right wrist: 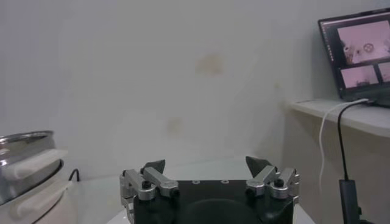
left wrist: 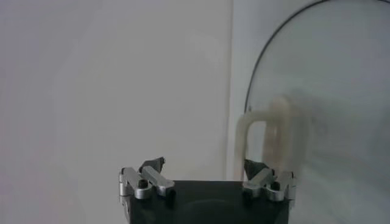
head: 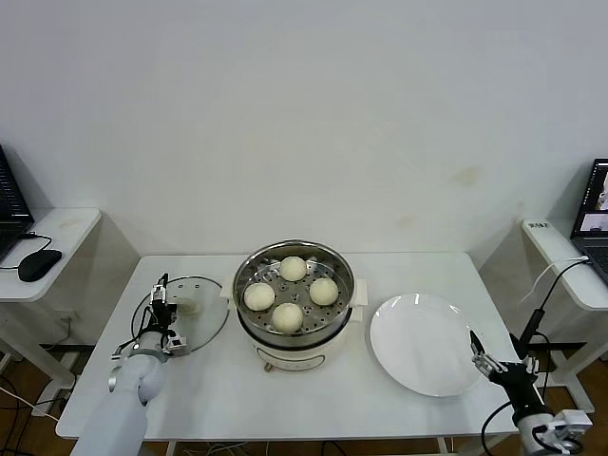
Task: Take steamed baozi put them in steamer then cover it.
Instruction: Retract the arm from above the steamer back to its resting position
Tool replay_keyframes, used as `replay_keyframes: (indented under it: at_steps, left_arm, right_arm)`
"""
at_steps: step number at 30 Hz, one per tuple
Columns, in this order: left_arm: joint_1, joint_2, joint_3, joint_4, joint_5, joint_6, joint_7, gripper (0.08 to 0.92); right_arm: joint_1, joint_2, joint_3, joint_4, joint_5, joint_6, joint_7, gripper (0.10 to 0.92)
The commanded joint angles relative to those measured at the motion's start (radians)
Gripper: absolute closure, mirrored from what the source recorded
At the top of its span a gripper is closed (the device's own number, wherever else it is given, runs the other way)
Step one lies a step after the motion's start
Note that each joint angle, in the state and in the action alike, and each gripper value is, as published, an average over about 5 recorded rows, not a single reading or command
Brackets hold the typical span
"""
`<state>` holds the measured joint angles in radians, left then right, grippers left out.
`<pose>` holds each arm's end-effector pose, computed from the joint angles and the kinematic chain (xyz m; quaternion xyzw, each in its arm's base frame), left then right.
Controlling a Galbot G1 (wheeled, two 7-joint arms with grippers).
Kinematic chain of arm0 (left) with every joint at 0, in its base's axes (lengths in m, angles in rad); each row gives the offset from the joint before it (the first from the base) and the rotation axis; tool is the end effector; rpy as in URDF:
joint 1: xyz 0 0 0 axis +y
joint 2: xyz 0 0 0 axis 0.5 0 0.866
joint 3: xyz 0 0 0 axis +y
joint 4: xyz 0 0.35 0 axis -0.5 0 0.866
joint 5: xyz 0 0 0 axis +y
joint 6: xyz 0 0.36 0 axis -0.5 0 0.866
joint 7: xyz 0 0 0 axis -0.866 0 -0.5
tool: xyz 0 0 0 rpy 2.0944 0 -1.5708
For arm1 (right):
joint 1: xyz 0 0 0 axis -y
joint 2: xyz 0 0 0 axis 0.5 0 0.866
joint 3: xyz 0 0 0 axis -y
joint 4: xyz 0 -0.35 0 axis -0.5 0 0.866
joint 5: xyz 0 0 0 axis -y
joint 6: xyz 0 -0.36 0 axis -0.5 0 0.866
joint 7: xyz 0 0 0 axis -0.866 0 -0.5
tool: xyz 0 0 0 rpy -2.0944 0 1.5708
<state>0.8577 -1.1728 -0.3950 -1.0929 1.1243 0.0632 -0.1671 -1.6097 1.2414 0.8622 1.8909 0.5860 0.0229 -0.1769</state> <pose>0.4039 0.1620 -0.4227 0.0034 -0.7049 -0.7028 0.0963 0.1728 -0.1840 -0.3303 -0.0167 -0.9960 -0.0749 0.0450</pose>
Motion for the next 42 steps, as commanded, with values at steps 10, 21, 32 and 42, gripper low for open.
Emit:
replay_keyframes:
  at_steps: [10, 21, 32, 42]
  left_arm:
    - [-0.050, -0.011, 0.001, 0.104, -0.014, -0.017, -0.042, 0.185]
    - [-0.034, -0.005, 0.000, 0.132, -0.013, -0.052, -0.060, 0.467]
    - [-0.014, 0.009, -0.024, 0.090, -0.026, -0.069, -0.071, 0.786]
    - [0.215, 0.065, -0.118, -0.313, -0.048, 0.025, 0.079, 0.853]
  right_arm:
    - [-0.005, -0.002, 0.004, 0.000, 0.000, 0.000, -0.002, 0.203]
    - [-0.020, -0.002, 0.014, 0.019, -0.001, -0.005, -0.002, 0.203]
    - [-0.035, 0.002, 0.031, 0.041, 0.003, -0.008, -0.004, 0.203]
    - [-0.033, 0.005, 0.031, 0.088, 0.021, -0.055, -0.002, 0.203]
